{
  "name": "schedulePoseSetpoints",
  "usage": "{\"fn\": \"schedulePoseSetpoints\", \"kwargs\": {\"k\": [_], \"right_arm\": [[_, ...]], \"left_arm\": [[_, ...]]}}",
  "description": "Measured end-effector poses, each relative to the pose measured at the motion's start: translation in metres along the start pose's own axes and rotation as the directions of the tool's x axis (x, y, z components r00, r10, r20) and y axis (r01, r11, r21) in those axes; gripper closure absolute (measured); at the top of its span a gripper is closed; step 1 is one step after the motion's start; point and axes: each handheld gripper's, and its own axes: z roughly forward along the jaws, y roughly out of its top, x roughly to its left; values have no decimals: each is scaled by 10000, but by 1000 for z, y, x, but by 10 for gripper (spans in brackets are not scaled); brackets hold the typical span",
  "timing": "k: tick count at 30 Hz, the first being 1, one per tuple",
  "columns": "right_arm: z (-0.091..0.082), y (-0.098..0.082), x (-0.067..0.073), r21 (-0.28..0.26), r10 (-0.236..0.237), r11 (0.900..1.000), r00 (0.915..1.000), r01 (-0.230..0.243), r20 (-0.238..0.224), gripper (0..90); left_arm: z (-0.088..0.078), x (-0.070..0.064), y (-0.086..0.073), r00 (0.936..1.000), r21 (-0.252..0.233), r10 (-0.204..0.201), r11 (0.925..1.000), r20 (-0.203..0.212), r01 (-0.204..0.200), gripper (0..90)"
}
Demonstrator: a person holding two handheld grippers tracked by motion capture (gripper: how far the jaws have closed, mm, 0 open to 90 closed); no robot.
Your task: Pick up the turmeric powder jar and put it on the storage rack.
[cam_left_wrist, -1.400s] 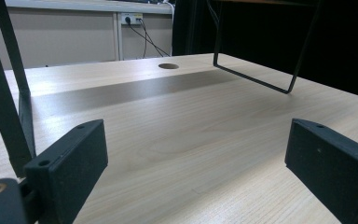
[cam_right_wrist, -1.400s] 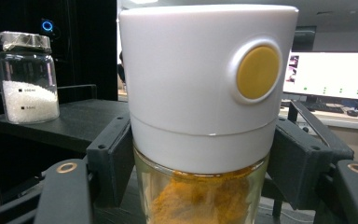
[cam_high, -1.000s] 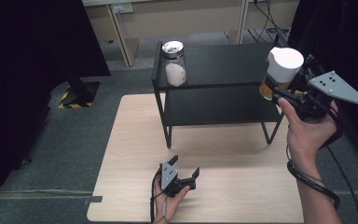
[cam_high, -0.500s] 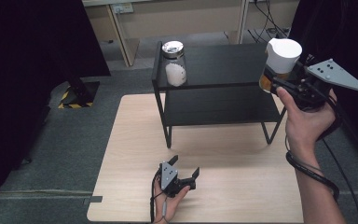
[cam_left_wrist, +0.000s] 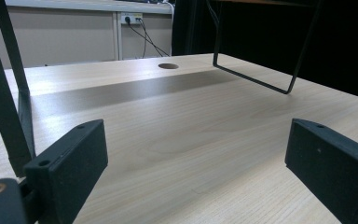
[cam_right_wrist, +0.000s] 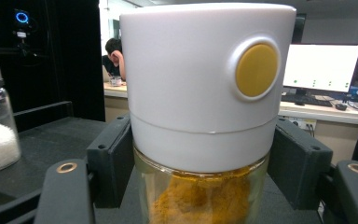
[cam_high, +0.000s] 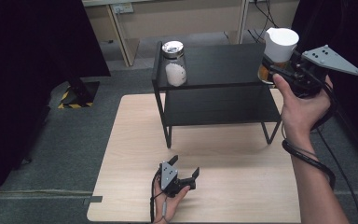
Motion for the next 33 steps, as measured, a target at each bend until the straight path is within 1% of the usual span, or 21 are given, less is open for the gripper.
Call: {"fn": "schedulePoseSetpoints", "kwargs": {"k": [8,12,14,16,23,33], "right_arm": [[10,2,-1,181,-7,9998,9998,4,188,305],[14,4,0,343,-260,9991,9989,247,378,305],[16,4,-1,329,-214,9993,9991,202,369,305],[17,4,-1,377,-269,9990,9988,254,410,305],[22,3,-4,494,-77,9988,9988,54,477,305],[25,5,-4,527,-13,9986,9990,-10,438,305]], "left_arm": [[0,0,0,10000,13,6,10000,11,-6,51],[0,0,0,10000,-5,-14,10000,21,14,51],[0,1,0,10000,-7,-35,10000,17,35,51],[0,0,0,10000,1,-15,10000,16,15,51],[0,0,0,10000,-5,-10,10000,21,10,51],[0,0,0,10000,4,10,10000,21,-10,51]]}}
